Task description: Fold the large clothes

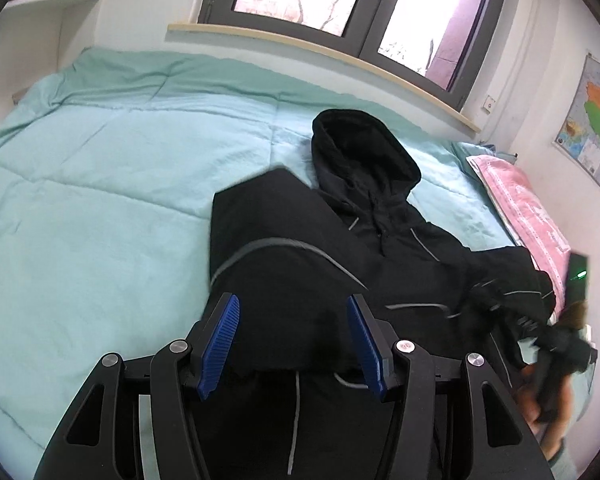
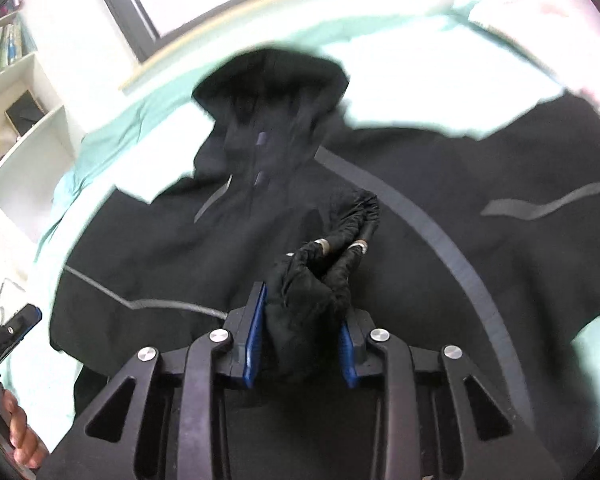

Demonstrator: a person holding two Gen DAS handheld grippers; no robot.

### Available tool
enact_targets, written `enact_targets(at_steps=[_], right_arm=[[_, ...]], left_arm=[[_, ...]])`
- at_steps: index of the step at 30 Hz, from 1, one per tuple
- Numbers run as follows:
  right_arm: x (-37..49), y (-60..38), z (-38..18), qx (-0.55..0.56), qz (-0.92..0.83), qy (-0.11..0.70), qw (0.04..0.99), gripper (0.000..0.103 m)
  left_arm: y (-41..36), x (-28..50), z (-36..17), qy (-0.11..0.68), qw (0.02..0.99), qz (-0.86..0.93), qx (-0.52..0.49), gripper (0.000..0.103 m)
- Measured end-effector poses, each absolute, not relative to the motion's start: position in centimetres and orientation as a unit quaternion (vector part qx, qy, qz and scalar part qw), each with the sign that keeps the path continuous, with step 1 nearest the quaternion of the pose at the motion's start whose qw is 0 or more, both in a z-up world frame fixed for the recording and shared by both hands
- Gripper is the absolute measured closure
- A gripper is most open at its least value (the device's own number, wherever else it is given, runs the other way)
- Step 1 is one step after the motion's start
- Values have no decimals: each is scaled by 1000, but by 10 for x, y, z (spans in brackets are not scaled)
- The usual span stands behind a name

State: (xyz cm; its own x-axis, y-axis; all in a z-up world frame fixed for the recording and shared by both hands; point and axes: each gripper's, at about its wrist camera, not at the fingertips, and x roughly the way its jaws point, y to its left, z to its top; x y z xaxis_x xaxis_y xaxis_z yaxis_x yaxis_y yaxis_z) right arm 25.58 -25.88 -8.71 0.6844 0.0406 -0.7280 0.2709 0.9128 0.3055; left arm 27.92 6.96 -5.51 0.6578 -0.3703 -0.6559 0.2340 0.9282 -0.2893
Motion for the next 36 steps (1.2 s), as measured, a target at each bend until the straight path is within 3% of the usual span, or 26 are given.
enact_targets(at_steps=[8, 14, 20, 25, 27, 30, 33, 36], right_arm=[[249, -331, -51, 157, -131, 353, 913, 68], [257, -373, -117, 168, -153, 418, 880, 68], [255, -386, -163, 192, -144, 446, 862, 68], [244, -363, -128, 130, -153, 434, 878, 57], [234, -347, -99, 112, -143, 398, 899, 44], [241, -318, -69, 94, -121, 373, 915, 43], [276, -291, -77, 87, -84, 402, 907, 43], [309, -285, -123, 81, -103, 459, 879, 43]], left_arm=[[6, 303, -81, 418, 885, -204, -36, 46], [-27, 319, -148, 478, 855, -201, -9, 46], [-11, 330, -159, 487, 847, -206, -44, 47], [-16, 315, -127, 467, 857, -219, -23, 47], [-20, 306, -102, 440, 866, -236, -25, 47], [-33, 304, -83, 422, 878, -225, -6, 47], [-40, 316, -105, 444, 871, -210, 5, 47], [-38, 335, -153, 487, 855, -177, 4, 47]])
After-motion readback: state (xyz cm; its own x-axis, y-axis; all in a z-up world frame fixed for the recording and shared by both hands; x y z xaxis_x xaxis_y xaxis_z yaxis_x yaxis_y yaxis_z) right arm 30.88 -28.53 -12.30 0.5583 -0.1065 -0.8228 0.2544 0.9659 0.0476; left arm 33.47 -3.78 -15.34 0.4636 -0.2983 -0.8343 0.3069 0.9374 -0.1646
